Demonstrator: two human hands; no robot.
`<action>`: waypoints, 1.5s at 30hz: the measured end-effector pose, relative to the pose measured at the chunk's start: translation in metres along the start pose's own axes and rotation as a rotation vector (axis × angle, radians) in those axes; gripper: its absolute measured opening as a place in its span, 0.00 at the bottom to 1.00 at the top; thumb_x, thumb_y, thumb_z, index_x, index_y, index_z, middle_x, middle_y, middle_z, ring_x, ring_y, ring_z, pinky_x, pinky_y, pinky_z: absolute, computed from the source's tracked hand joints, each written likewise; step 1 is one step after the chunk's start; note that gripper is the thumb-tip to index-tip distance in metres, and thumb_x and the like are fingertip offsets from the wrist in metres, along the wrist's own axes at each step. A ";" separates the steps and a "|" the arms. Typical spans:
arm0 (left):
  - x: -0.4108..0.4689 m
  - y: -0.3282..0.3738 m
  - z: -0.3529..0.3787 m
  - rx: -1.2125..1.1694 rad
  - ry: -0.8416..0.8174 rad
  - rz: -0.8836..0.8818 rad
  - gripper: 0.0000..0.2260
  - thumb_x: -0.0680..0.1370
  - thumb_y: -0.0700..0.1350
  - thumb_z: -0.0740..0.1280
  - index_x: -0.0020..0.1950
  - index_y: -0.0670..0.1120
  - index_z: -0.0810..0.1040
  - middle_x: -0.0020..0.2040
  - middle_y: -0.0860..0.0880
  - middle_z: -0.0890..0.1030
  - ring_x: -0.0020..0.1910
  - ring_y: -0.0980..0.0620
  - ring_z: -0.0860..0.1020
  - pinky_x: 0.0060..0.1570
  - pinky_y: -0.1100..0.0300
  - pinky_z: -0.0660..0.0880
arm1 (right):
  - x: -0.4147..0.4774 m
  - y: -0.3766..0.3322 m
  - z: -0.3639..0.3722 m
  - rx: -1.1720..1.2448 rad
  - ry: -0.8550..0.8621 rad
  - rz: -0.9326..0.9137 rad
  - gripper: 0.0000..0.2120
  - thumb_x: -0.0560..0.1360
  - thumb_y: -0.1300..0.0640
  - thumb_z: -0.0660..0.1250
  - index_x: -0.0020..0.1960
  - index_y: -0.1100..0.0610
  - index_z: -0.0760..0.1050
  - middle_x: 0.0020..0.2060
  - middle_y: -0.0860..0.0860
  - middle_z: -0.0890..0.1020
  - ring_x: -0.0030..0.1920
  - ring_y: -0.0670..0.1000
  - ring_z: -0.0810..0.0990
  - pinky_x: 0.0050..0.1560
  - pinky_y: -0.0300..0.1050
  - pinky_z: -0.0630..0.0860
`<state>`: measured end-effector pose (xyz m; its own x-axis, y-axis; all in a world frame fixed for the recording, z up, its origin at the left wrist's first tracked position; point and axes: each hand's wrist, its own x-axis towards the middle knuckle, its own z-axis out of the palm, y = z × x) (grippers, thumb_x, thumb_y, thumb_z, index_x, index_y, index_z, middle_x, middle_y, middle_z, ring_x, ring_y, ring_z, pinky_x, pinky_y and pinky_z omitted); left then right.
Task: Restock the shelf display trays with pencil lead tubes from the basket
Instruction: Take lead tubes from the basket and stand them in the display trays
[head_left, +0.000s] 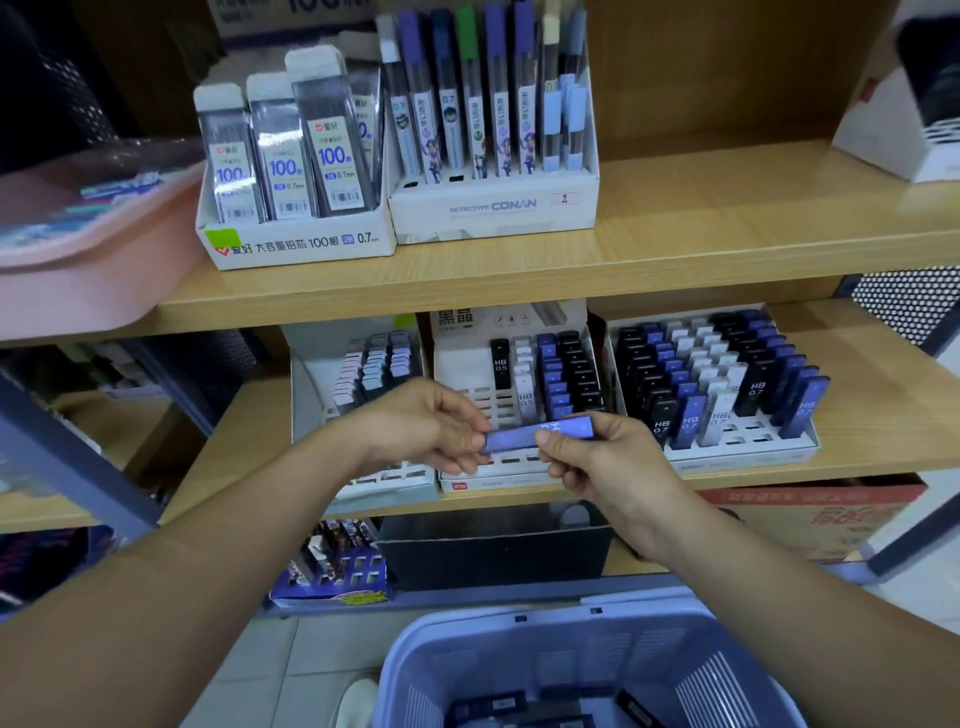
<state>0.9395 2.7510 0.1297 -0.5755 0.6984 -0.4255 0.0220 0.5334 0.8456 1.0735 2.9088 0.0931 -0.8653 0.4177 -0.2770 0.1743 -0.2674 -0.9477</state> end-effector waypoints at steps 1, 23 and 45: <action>-0.001 -0.002 0.003 0.045 -0.065 -0.028 0.06 0.75 0.35 0.69 0.51 0.41 0.79 0.44 0.42 0.85 0.40 0.50 0.83 0.44 0.60 0.81 | 0.000 0.001 0.000 0.014 0.005 -0.001 0.02 0.73 0.65 0.72 0.45 0.61 0.80 0.31 0.52 0.80 0.29 0.46 0.75 0.31 0.37 0.70; 0.021 0.013 0.000 0.467 0.681 0.295 0.03 0.75 0.38 0.69 0.44 0.46 0.78 0.42 0.45 0.84 0.42 0.47 0.82 0.47 0.55 0.79 | 0.001 0.013 -0.019 -1.097 0.013 -0.226 0.13 0.80 0.57 0.63 0.63 0.52 0.77 0.60 0.50 0.79 0.56 0.50 0.78 0.57 0.41 0.74; 0.073 0.010 -0.006 0.852 0.667 0.253 0.11 0.79 0.35 0.61 0.58 0.38 0.80 0.54 0.40 0.80 0.53 0.44 0.77 0.52 0.59 0.70 | 0.003 0.021 -0.035 -1.368 -0.036 -0.361 0.21 0.77 0.63 0.61 0.69 0.52 0.72 0.63 0.49 0.76 0.64 0.50 0.73 0.60 0.44 0.76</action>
<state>0.8932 2.8046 0.1090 -0.7938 0.5734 0.2028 0.6082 0.7442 0.2762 1.0910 2.9346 0.0671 -0.9672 0.2539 -0.0057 0.2376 0.8967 -0.3734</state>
